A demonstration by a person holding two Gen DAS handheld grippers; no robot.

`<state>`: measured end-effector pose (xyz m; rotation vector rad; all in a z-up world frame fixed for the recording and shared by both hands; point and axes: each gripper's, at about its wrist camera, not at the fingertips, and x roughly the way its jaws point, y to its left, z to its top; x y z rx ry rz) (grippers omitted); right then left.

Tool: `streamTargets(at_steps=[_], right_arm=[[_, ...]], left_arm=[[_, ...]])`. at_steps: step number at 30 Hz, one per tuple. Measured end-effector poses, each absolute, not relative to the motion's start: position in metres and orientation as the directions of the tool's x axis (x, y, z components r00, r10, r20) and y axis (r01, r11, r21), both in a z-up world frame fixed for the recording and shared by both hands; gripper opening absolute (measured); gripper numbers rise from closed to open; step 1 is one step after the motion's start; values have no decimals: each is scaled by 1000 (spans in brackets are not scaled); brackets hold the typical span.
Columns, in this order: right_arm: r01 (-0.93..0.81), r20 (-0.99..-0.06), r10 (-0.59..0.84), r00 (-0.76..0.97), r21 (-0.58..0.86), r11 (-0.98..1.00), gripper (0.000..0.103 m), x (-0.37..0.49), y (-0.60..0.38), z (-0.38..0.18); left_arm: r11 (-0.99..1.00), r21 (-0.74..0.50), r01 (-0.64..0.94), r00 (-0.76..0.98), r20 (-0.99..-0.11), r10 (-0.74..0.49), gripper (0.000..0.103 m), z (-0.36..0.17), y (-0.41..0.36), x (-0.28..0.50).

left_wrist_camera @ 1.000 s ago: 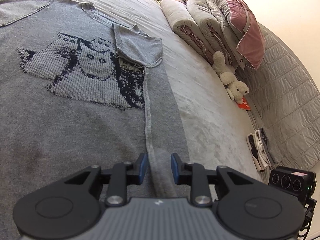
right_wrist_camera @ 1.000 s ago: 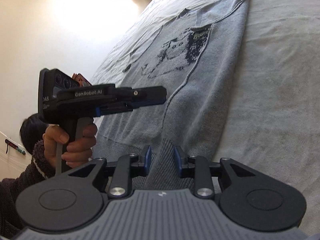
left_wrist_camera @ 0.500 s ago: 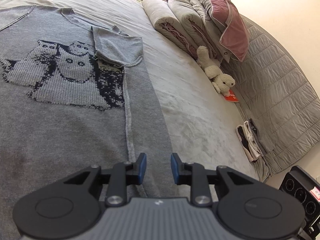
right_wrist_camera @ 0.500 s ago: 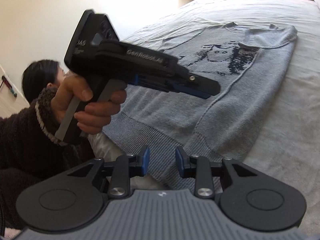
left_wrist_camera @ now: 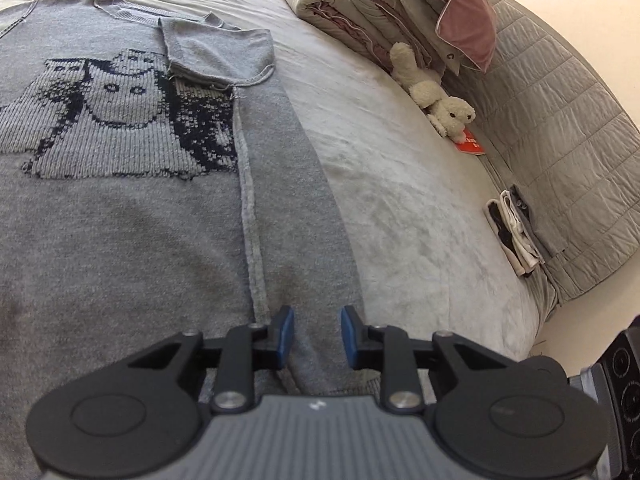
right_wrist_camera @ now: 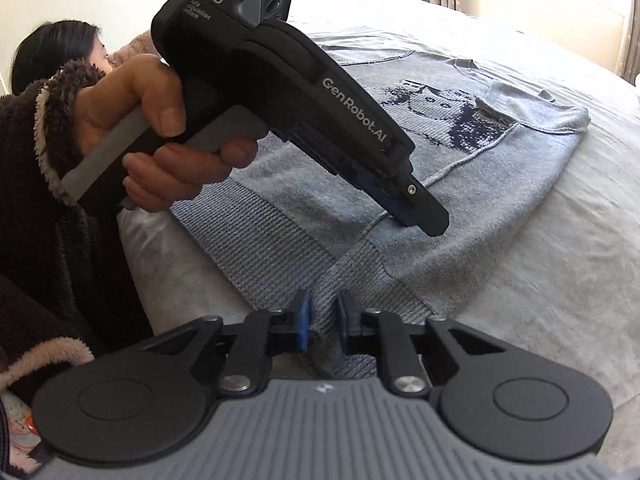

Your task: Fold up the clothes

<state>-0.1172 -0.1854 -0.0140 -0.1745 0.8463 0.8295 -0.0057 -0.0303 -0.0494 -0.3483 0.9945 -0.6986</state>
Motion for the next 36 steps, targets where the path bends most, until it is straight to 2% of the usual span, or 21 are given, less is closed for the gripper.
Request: streamTargets(at_steps=[4, 10, 12, 14, 18, 22, 25, 29, 36], right_arm=[[-676, -674, 680, 288, 361, 643, 10, -103, -214, -1], [-677, -716, 653, 247, 355, 645, 19, -98, -216, -8], [-668, -695, 662, 280, 354, 654, 28, -100, -222, -4], [-640, -665, 667, 336, 358, 680, 30, -100, -234, 0], [-544, -591, 612, 525, 319, 776, 30, -90, -252, 2], [-460, -581, 526, 621, 272, 845, 30, -69, -255, -7], [-435, -570, 509, 645, 274, 858, 30, -61, -255, -14], [-476, -546, 547, 634, 281, 833, 23, -58, -248, -17], [-530, -644, 506, 574, 179, 829, 17, -61, -239, -38]], left_arm=[[710, -569, 415, 358, -616, -702, 25, -43, -30, -7], [732, -545, 409, 336, -656, -676, 25, -52, -34, -6], [726, -548, 416, 352, -639, -684, 25, -49, -30, -7], [722, -547, 423, 373, -621, -689, 25, -45, -27, -8], [721, -556, 413, 366, -623, -691, 25, -47, -27, -6], [720, -541, 436, 361, -627, -690, 25, -47, -28, -7], [698, -535, 475, 355, -610, -709, 24, -45, -29, -13], [640, -530, 556, 301, -589, -750, 21, -49, -35, -26], [542, -542, 642, 183, -579, -795, 20, -65, -43, -50]])
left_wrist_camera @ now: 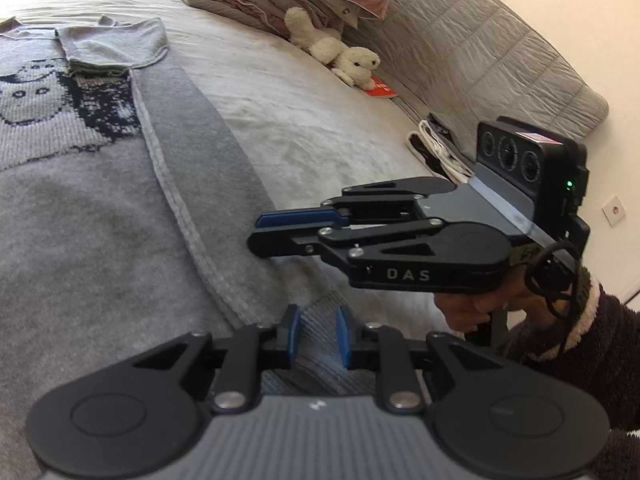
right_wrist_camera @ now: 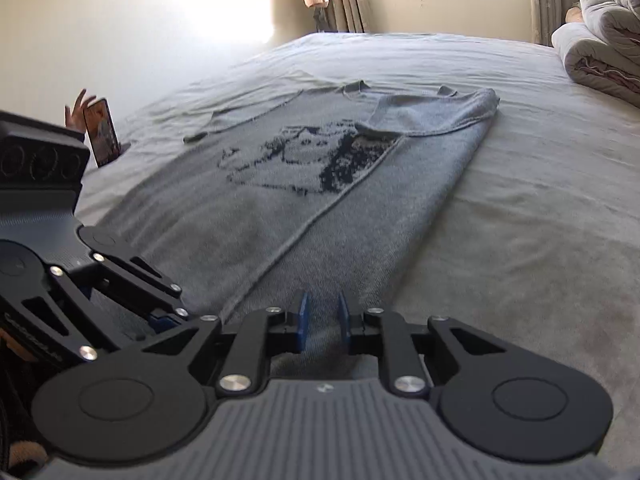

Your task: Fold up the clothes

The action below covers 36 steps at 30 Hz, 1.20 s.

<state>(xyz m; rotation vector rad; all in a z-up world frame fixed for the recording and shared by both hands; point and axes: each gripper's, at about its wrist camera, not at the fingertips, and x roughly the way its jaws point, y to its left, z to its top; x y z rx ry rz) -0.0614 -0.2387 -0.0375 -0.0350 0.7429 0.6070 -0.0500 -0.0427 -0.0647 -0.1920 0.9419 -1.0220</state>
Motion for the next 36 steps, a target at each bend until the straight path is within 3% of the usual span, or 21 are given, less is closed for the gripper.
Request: streamTargets(at_steps=[14, 20, 24, 29, 36], right_arm=[[-696, -712, 501, 492, 24, 718, 24, -114, -243, -30], [-697, -703, 514, 492, 35, 716, 25, -114, -250, -9], [-611, -676, 477, 562, 50, 790, 33, -91, -254, 8], [-513, -666, 431, 609, 84, 854, 35, -55, -250, 18], [-426, -665, 397, 633, 129, 896, 39, -13, -237, 18]], left_arm=[[355, -526, 772, -35, -594, -804, 20, -59, -46, -77], [374, -513, 773, 15, -573, -819, 24, -48, -37, -71], [522, -495, 695, 189, -574, -796, 31, -36, -22, -50], [685, -508, 521, 353, -603, -715, 35, -32, -1, -16], [873, -414, 257, 523, -700, -486, 39, -31, 33, 23]])
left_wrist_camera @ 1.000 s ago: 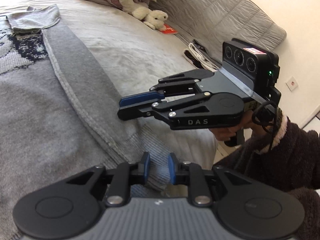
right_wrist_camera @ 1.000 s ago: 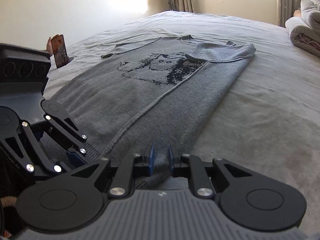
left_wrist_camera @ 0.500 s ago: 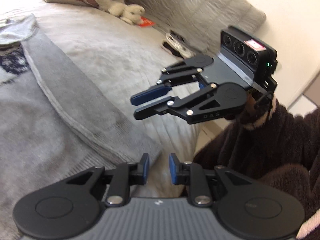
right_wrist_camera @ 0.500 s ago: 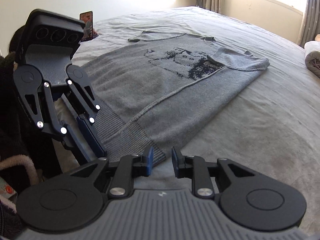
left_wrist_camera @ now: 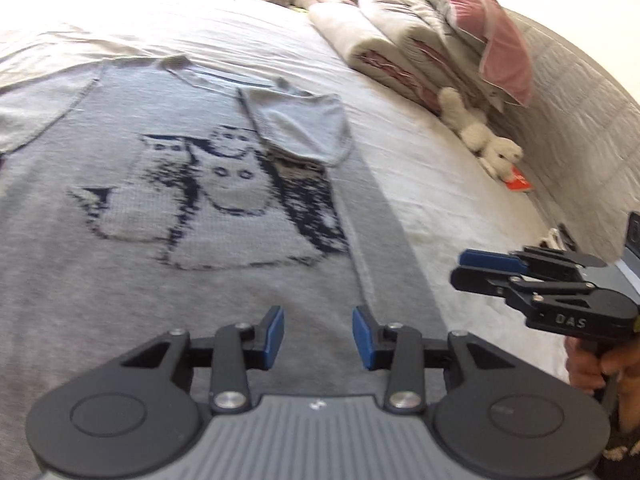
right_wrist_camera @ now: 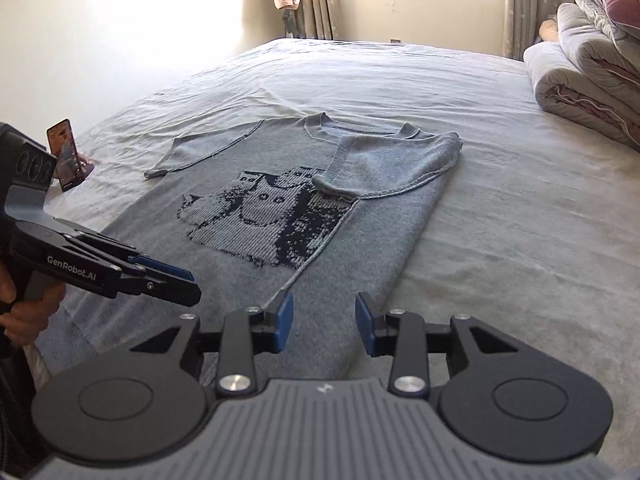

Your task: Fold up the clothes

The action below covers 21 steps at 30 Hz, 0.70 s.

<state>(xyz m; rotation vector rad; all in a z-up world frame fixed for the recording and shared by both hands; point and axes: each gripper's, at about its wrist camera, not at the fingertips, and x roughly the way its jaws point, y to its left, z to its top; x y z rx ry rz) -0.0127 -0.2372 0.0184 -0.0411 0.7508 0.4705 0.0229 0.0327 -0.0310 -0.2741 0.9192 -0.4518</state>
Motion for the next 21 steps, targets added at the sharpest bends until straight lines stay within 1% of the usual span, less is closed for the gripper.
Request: streamTargets(at_steps=[2, 7, 12, 14, 18, 21], right_arm=[[-406, -672, 384, 633, 135, 904, 39, -3, -233, 16], [-385, -679, 381, 628, 154, 910, 39, 15, -223, 12], [-352, -674, 388, 629, 197, 915, 39, 32, -218, 11], [-341, -668, 395, 630, 219, 914, 40, 37, -216, 11], [-326, -677, 393, 622, 232, 916, 42, 42, -214, 6], [-315, -694, 374, 615, 219, 923, 42, 42, -216, 2]], left_arm=[[905, -387, 177, 560, -716, -416, 39, -28, 50, 34], [939, -344, -7, 658, -709, -254, 42, -20, 98, 56], [929, -320, -189, 673, -731, -115, 45, -19, 137, 74], [917, -317, -243, 666, -742, -80, 45, -22, 149, 81], [885, -333, -325, 659, -751, -40, 53, -29, 169, 96], [848, -377, -373, 672, -740, -33, 53, -37, 183, 108]])
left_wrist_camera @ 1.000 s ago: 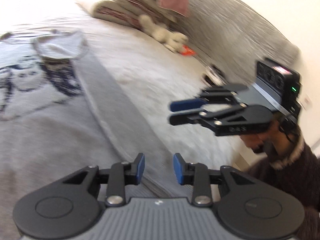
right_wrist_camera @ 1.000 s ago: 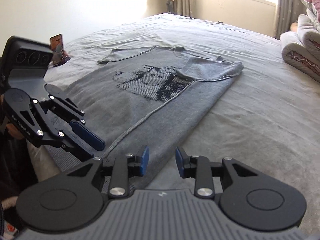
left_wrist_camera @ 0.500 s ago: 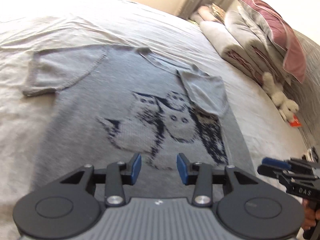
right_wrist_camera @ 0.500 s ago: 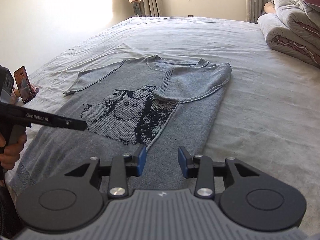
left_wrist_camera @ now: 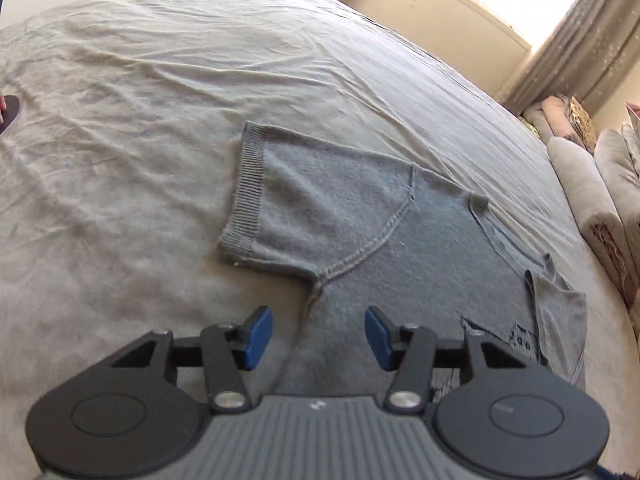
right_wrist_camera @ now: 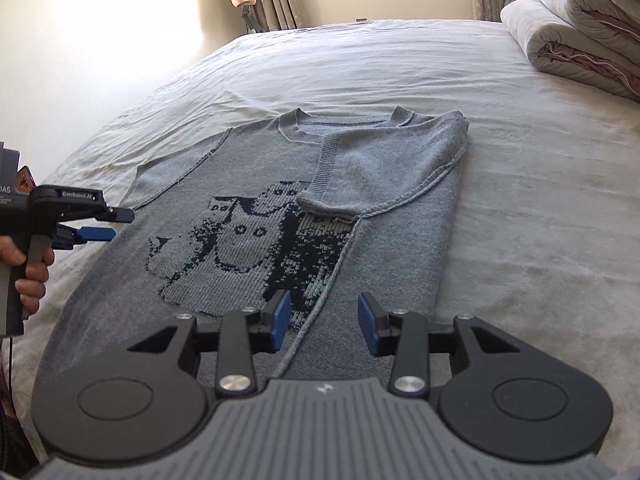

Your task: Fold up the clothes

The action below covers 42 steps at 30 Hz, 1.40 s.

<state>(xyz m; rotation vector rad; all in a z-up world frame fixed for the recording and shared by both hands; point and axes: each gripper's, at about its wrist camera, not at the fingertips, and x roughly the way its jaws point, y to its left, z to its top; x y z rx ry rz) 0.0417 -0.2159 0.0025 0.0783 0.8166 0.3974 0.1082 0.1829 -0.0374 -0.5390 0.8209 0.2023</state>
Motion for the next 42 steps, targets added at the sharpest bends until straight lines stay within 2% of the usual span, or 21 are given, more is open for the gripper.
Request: streamTargets(at_steps=[9, 13, 16, 17, 18, 19, 23, 28, 33, 42], right_arm=[[-288, -695, 373, 615, 242, 927, 42, 46, -223, -1], [-285, -697, 375, 612, 248, 926, 42, 48, -224, -2], [-285, -696, 378, 611, 252, 925, 42, 48, -223, -3], [-287, -696, 380, 610, 253, 924, 42, 49, -222, -3], [-289, -696, 381, 609, 253, 923, 42, 49, -222, -4], [-291, -696, 383, 608, 254, 923, 42, 49, -221, -4], [-287, -693, 387, 609, 262, 921, 42, 49, -220, -5], [-261, -649, 463, 603, 389, 884, 42, 72, -214, -1], [-331, -614, 537, 578, 426, 842, 46, 113, -187, 6], [-368, -535, 708, 460, 611, 701, 48, 193, -129, -21]], left_arm=[[666, -603, -440, 796, -604, -21, 53, -62, 226, 122], [617, -655, -437, 830, -558, -4, 50, -71, 233, 127], [616, -651, -443, 837, -546, 25, 38, -72, 232, 131], [620, -644, -448, 835, -549, 33, 29, -72, 231, 133], [624, -637, -453, 832, -554, 40, 13, -72, 231, 135], [624, -635, -456, 831, -554, 44, 8, -72, 230, 137], [630, -646, -431, 852, -521, 48, 7, -63, 220, 138], [707, -612, -354, 872, -489, 13, 7, -45, 197, 145], [760, -584, -287, 878, -478, -36, 7, -42, 178, 149], [868, -474, -144, 858, -497, -129, 7, -53, 136, 167]])
